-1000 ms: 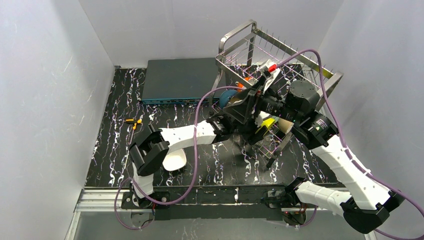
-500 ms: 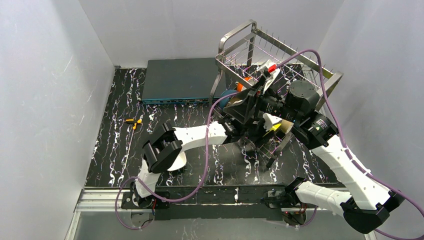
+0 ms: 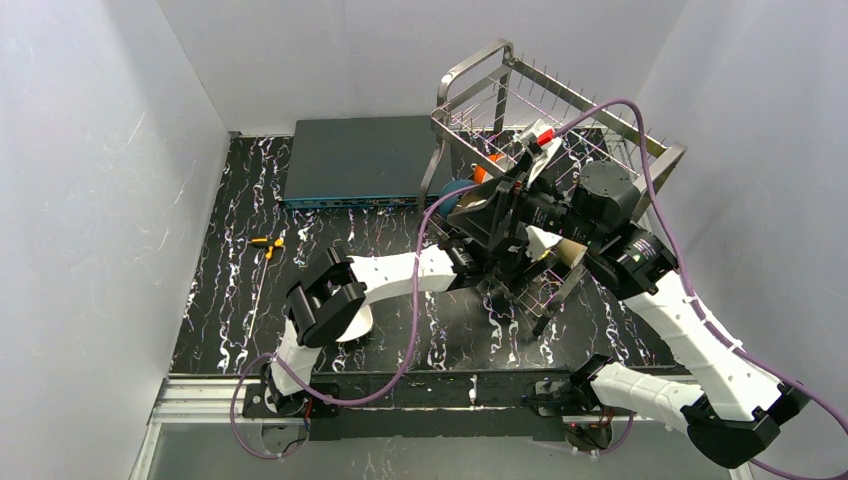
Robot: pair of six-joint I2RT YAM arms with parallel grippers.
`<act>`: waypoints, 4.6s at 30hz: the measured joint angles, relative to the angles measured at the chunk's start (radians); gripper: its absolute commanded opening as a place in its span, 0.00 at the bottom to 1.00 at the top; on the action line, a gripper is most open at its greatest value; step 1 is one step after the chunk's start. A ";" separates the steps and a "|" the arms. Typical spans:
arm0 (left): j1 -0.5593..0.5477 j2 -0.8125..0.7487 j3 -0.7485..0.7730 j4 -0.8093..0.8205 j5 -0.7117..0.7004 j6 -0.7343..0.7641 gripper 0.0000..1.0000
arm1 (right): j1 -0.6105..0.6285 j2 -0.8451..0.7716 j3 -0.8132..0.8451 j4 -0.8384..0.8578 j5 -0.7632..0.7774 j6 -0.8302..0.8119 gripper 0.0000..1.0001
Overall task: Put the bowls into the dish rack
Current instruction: Place the bowl in the dish rack, then pick up the bowl from the center of the board.
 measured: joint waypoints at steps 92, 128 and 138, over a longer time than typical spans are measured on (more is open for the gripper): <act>0.090 -0.518 -0.481 -0.463 -0.324 -0.619 0.97 | 0.002 0.007 -0.088 0.132 -0.042 0.132 0.99; 0.311 -1.209 -0.957 -0.877 -0.488 -1.347 0.61 | 0.001 0.007 -0.130 0.150 -0.040 0.162 0.99; 0.416 -1.266 -1.089 -0.774 -0.355 -1.303 0.57 | 0.001 0.007 -0.145 0.134 -0.039 0.162 0.99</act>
